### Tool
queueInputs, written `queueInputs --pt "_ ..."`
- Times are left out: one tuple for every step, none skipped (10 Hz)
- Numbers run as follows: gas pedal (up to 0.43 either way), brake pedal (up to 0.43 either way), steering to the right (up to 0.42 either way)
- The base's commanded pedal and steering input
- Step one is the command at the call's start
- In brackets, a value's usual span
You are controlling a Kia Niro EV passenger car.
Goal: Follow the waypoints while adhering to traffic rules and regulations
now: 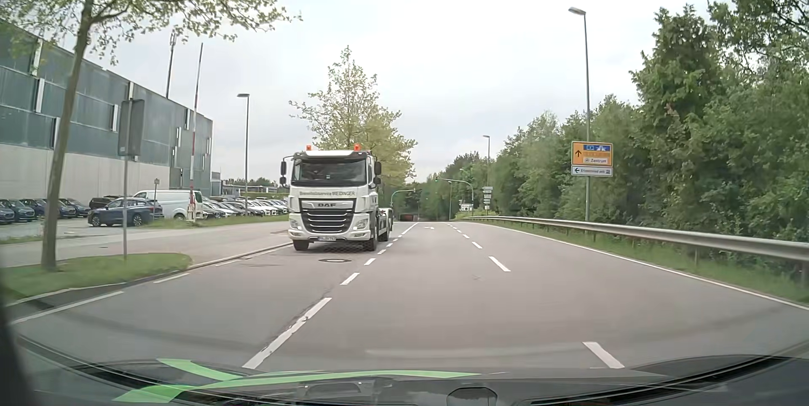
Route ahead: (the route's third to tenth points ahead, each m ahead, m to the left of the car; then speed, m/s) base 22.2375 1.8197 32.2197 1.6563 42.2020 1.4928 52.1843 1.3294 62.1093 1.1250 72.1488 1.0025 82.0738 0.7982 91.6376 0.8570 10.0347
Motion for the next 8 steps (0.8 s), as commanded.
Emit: queueInputs --pt "0.000 0.006 -0.004" --pt "0.000 0.006 -0.004" --pt "0.000 0.006 -0.003" --pt "0.000 0.006 -0.004" --pt "0.000 0.006 -0.003" --pt "0.000 0.006 -0.002" --pt "0.000 0.006 -0.002" --pt "0.000 0.006 -0.002"
